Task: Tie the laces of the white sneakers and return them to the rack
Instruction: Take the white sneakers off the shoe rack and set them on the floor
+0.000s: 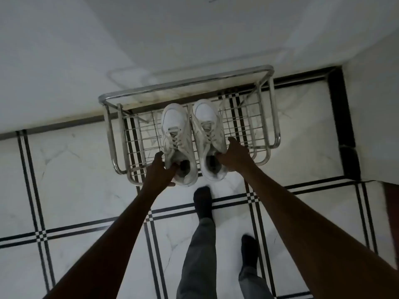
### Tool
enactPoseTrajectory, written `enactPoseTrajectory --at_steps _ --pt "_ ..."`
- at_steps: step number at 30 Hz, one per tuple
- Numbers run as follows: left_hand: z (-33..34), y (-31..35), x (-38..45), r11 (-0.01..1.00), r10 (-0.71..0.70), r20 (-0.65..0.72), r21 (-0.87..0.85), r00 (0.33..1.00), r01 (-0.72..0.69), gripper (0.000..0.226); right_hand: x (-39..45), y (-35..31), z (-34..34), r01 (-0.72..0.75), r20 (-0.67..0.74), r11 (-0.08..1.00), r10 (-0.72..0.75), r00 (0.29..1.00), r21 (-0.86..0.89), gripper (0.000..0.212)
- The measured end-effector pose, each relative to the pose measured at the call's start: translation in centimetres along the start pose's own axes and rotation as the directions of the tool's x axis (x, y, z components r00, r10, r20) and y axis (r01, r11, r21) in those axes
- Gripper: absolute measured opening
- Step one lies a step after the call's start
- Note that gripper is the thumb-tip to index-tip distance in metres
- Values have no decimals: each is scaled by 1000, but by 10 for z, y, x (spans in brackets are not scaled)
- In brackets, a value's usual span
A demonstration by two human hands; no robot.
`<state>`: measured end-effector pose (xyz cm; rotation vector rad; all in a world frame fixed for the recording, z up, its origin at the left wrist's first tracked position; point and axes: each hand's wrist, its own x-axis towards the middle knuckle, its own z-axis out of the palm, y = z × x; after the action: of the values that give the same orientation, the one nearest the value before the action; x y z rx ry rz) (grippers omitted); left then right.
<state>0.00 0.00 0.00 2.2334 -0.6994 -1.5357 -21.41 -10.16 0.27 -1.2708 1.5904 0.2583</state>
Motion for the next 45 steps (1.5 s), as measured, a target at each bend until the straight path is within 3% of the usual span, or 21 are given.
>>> enactPoseTrajectory --at_steps 4,11,18,23,26,29,32,38,45 --pt "8 -14 10 999 25 -17 -22 1000 -25 47 9 11 9 102 30 994 -103 994 41 61" --pt "31 -32 -30 990 134 -166 -17 977 -138 48 -19 37 19 211 -38 974 -209 977 81 47" --pt "64 -77 -112 973 226 -343 30 912 -230 49 -92 77 33 325 -74 924 -316 946 204 63" --pt "99 -128 -167 976 184 -356 -46 916 -214 48 -137 135 63 274 -36 921 -276 961 277 66" --pt "119 -158 -189 981 164 -363 -37 917 -190 53 -154 167 83 262 -37 932 -261 965 250 62" --pt "138 -194 -197 993 88 -385 -42 919 -113 43 -158 199 111 275 -38 946 -273 961 173 55" --pt "160 -234 -189 999 45 -375 -9 926 -52 35 -145 232 144 233 14 964 -237 971 129 51" --pt "204 -325 -127 999 -12 -290 -53 957 -3 41 -76 291 217 108 60 993 -112 992 54 39" --pt "254 -419 -24 998 -56 -260 -34 964 49 38 24 348 292 39 -43 999 -39 998 -1 42"
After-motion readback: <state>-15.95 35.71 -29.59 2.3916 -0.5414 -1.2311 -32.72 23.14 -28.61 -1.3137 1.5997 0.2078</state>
